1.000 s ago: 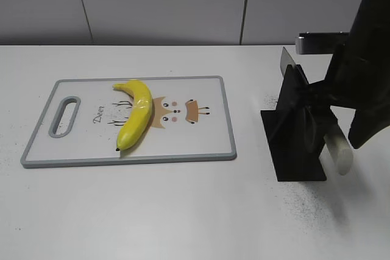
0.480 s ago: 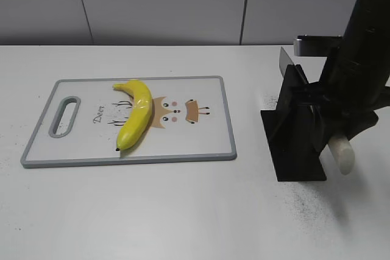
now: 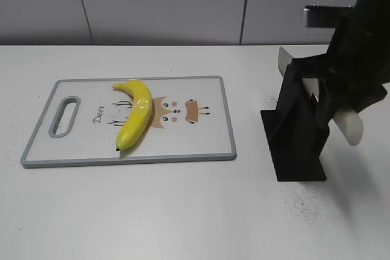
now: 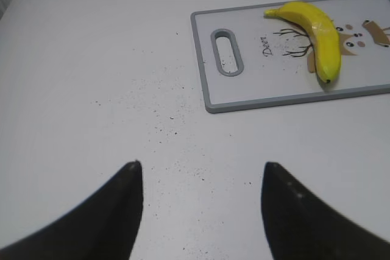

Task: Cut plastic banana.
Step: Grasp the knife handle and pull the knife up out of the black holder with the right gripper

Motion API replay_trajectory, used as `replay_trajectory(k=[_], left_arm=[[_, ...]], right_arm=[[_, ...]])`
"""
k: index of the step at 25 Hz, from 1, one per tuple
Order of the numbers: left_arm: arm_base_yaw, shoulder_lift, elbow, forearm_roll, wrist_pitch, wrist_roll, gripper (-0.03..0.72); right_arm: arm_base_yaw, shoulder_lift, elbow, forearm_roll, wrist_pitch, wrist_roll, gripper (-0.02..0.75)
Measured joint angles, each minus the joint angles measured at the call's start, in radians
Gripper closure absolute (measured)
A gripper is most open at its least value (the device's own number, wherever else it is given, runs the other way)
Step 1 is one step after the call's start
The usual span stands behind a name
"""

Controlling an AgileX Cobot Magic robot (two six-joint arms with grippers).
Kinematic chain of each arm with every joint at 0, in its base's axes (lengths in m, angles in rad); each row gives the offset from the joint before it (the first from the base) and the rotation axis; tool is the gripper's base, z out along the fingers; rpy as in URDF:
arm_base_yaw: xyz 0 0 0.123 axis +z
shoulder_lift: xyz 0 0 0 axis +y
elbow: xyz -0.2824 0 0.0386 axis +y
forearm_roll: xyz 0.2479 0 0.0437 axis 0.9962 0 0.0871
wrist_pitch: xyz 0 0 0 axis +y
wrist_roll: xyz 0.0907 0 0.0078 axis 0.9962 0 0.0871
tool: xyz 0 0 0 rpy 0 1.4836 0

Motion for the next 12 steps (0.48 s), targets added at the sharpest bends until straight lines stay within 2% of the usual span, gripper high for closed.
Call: replay_trajectory(k=[12], left_arm=[[0.0,0.0,0.0,0.0,-0.001,0.0,0.121]], right_arm=[[0.0,-0.079,-0.153,-0.035,0.007,0.009,0.576]])
